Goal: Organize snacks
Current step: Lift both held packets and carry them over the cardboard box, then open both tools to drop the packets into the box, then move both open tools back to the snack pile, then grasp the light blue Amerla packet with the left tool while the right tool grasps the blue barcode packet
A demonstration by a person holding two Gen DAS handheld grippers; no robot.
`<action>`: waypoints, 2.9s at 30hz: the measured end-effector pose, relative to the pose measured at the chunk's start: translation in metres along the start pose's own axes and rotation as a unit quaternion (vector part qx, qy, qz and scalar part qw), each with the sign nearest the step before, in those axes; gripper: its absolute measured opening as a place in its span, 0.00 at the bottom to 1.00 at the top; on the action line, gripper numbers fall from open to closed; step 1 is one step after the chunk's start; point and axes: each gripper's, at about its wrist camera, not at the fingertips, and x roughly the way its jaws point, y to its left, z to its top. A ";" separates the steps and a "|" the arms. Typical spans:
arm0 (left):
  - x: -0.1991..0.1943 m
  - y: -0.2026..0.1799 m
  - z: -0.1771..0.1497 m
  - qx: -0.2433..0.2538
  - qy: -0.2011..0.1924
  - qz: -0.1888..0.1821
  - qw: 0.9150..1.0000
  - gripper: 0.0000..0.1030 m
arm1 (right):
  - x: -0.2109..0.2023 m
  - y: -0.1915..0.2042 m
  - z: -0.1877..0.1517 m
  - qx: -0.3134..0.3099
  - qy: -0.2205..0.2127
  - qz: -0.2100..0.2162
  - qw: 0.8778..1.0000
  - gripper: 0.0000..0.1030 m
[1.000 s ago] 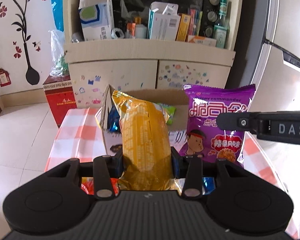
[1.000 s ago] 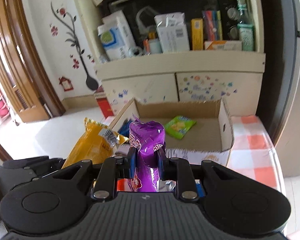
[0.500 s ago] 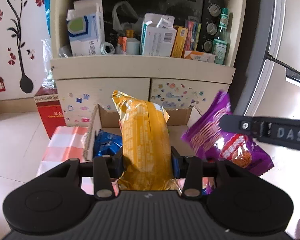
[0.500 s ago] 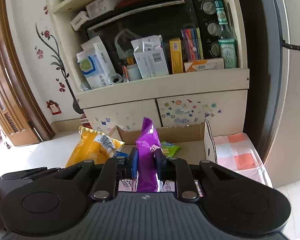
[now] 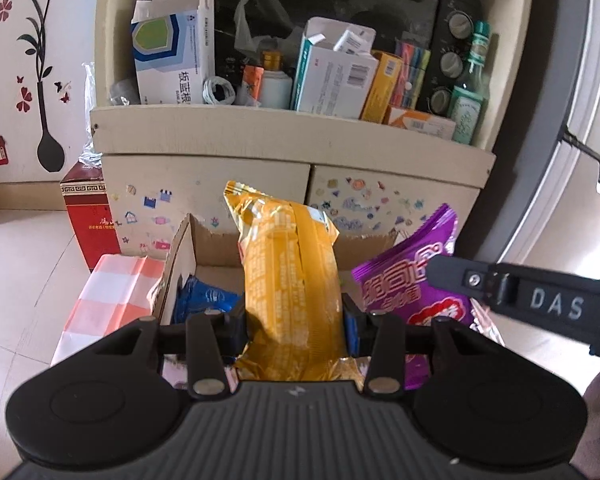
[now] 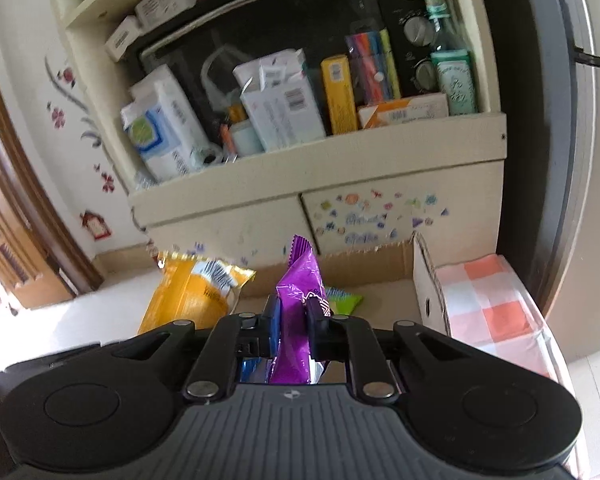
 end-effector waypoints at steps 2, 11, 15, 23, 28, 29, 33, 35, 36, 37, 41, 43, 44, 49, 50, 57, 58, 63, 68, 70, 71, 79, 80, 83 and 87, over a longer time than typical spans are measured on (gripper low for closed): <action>0.006 0.001 0.006 -0.002 -0.004 0.000 1.000 0.41 | 0.003 -0.003 0.005 0.000 -0.015 -0.015 1.000 0.17; 0.045 0.003 0.014 -0.004 0.007 0.009 1.000 0.65 | 0.030 -0.030 0.016 0.053 -0.028 -0.032 0.998 0.24; 0.040 0.007 0.016 -0.020 0.004 0.010 1.000 0.77 | 0.030 -0.029 0.016 0.056 -0.009 -0.029 0.998 0.65; 0.021 0.013 0.012 -0.011 0.018 0.038 0.999 0.85 | 0.024 -0.024 0.010 0.038 0.022 -0.026 0.999 0.77; 0.012 0.015 -0.001 -0.008 0.038 0.052 0.998 0.86 | 0.018 -0.021 0.002 0.011 0.040 -0.045 0.998 0.86; 0.010 0.016 -0.003 -0.012 0.043 0.050 0.998 0.87 | 0.016 -0.020 0.001 0.008 0.044 -0.047 0.998 0.87; -0.002 0.023 -0.014 -0.031 0.059 0.036 0.997 0.88 | 0.011 -0.019 -0.007 0.002 0.061 -0.051 0.997 0.89; -0.007 0.022 -0.020 -0.024 0.064 0.040 0.997 0.88 | 0.009 -0.019 -0.011 0.000 0.068 -0.052 0.996 0.90; -0.010 0.022 -0.023 -0.020 0.066 0.041 0.997 0.88 | 0.007 -0.018 -0.013 -0.003 0.071 -0.052 0.996 0.90; -0.012 0.022 -0.026 -0.018 0.071 0.040 0.997 0.88 | 0.006 -0.017 -0.014 -0.005 0.074 -0.053 0.996 0.91; -0.020 0.025 -0.039 -0.011 0.087 0.041 0.995 0.89 | 0.001 -0.014 -0.024 -0.017 0.090 -0.061 0.994 0.91; -0.024 0.026 -0.045 -0.004 0.094 0.042 0.995 0.89 | -0.001 -0.012 -0.029 -0.024 0.099 -0.060 0.993 0.92; -0.027 0.026 -0.047 -0.003 0.096 0.041 0.995 0.89 | -0.003 -0.011 -0.032 -0.028 0.103 -0.060 0.992 0.92; -0.041 0.029 -0.063 0.001 0.108 0.036 0.993 0.89 | -0.015 -0.005 -0.046 -0.046 0.121 -0.057 0.990 0.95; -0.043 0.029 -0.068 0.003 0.112 0.036 0.993 0.89 | -0.017 -0.004 -0.048 -0.049 0.125 -0.055 0.989 0.96; -0.057 0.031 -0.094 0.016 0.135 0.028 0.990 0.89 | -0.029 0.004 -0.070 -0.068 0.153 -0.045 0.985 0.97; -0.058 0.031 -0.097 0.018 0.139 0.025 0.990 0.89 | -0.030 0.005 -0.074 -0.072 0.157 -0.043 0.984 0.97; -0.063 0.033 -0.115 0.027 0.158 0.019 0.987 0.89 | -0.033 0.010 -0.089 -0.102 0.176 -0.041 0.978 0.97; -0.067 0.037 -0.130 0.032 0.173 0.019 0.984 0.89 | -0.035 0.013 -0.105 -0.131 0.196 -0.042 0.971 0.97; -0.068 0.039 -0.136 0.031 0.181 0.015 0.983 0.89 | -0.035 0.013 -0.111 -0.138 0.204 -0.043 0.968 0.97; -0.068 0.040 -0.139 0.029 0.184 0.014 0.982 0.89 | -0.034 0.012 -0.114 -0.139 0.206 -0.044 0.968 0.97; -0.067 0.046 -0.161 0.034 0.207 0.024 0.977 0.89 | -0.028 0.004 -0.130 -0.133 0.224 -0.053 0.964 0.97; -0.066 0.047 -0.164 0.032 0.209 0.024 0.977 0.89 | -0.027 0.004 -0.131 -0.131 0.225 -0.052 0.964 0.97; -0.064 0.050 -0.169 0.028 0.213 0.020 0.977 0.89 | -0.023 0.007 -0.134 -0.138 0.224 -0.056 0.963 0.97; -0.061 0.050 -0.173 0.024 0.210 0.018 0.977 0.89 | -0.016 0.012 -0.139 -0.148 0.227 -0.059 0.961 0.97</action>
